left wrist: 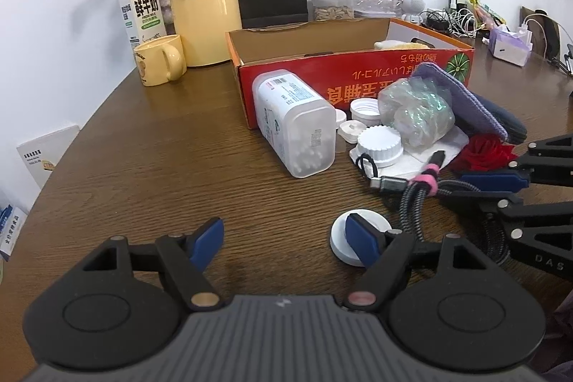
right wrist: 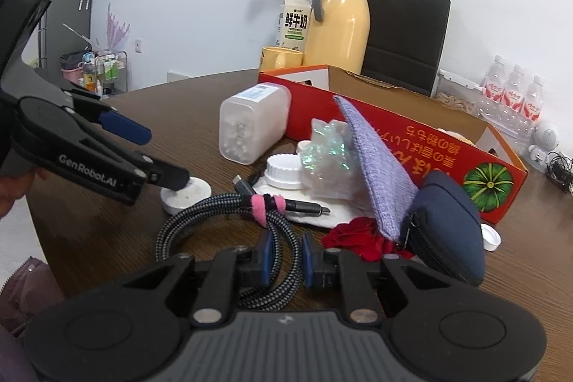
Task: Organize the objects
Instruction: 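Grasp the white round disc with the left tool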
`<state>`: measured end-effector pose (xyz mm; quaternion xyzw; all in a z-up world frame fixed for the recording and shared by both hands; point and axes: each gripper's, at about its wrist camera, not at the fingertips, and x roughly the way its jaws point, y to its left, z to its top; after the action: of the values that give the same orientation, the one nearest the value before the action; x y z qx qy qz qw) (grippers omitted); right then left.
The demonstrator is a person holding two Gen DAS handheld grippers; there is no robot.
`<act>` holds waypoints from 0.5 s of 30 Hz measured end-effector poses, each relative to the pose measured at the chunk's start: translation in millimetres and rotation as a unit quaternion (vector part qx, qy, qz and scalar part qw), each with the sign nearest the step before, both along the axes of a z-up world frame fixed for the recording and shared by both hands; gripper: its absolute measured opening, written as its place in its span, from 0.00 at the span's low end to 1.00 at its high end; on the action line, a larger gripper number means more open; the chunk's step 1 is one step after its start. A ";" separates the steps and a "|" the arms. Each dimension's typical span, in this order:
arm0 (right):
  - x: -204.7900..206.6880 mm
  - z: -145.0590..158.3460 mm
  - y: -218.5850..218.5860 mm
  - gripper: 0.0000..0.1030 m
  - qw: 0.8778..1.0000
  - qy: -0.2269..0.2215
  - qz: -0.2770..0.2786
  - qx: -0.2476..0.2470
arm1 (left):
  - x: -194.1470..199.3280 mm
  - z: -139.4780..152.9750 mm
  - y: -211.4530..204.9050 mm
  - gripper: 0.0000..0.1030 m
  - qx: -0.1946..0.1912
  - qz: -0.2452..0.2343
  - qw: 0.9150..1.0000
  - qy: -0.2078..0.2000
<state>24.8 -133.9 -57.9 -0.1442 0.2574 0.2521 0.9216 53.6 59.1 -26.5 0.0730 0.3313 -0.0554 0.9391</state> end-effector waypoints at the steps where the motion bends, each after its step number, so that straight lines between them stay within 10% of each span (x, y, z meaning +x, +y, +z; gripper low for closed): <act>1: 0.2 0.3 -2.0 0.16 1.000 0.002 0.000 0.002 | -0.7 0.5 1.0 0.75 -0.001 0.004 1.000 0.001; 15: 0.6 1.4 -5.6 0.16 1.000 0.009 -0.004 0.013 | -7.2 -8.8 -8.2 0.78 -0.039 -0.045 0.998 0.017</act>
<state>25.4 -139.4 -56.5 -0.1292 0.2625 0.2533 0.9221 46.4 50.9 -35.4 0.0500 0.3412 -0.1115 0.9320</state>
